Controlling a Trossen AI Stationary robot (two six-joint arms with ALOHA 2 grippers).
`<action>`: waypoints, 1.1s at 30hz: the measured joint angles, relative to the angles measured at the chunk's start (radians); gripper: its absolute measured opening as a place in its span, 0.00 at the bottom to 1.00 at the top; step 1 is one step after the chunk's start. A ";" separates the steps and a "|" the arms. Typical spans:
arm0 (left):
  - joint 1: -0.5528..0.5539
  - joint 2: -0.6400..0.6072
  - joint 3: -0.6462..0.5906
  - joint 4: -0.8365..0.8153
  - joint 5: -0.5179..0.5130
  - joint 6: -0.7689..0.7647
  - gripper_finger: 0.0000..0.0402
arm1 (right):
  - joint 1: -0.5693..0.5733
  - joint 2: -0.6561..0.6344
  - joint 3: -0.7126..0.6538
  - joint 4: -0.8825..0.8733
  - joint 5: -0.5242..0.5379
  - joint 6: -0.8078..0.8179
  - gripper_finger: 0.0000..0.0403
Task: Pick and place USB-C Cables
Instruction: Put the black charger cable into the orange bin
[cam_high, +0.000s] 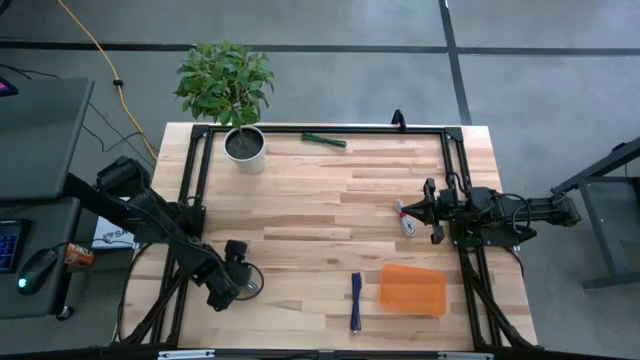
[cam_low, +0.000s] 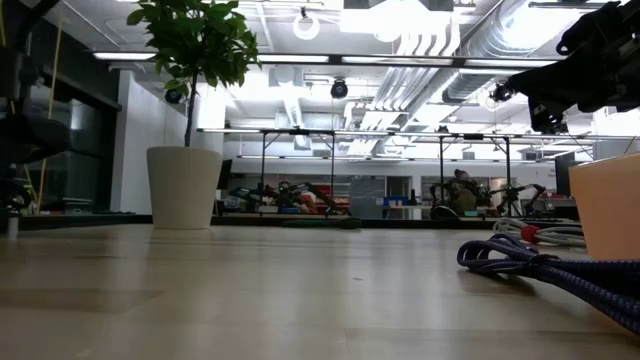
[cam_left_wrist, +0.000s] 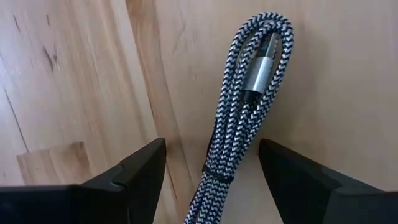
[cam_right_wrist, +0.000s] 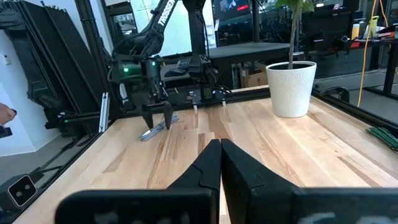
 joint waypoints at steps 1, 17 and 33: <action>0.000 0.008 0.001 -0.007 0.000 -0.005 0.60 | 0.000 0.000 0.000 0.000 0.000 0.000 0.00; 0.190 0.025 0.073 -0.074 -0.139 -0.003 0.04 | 0.000 0.000 0.000 0.000 0.000 0.000 0.00; 0.603 -0.015 -0.006 0.873 0.082 0.567 0.00 | 0.000 0.000 0.000 0.000 0.000 0.000 0.00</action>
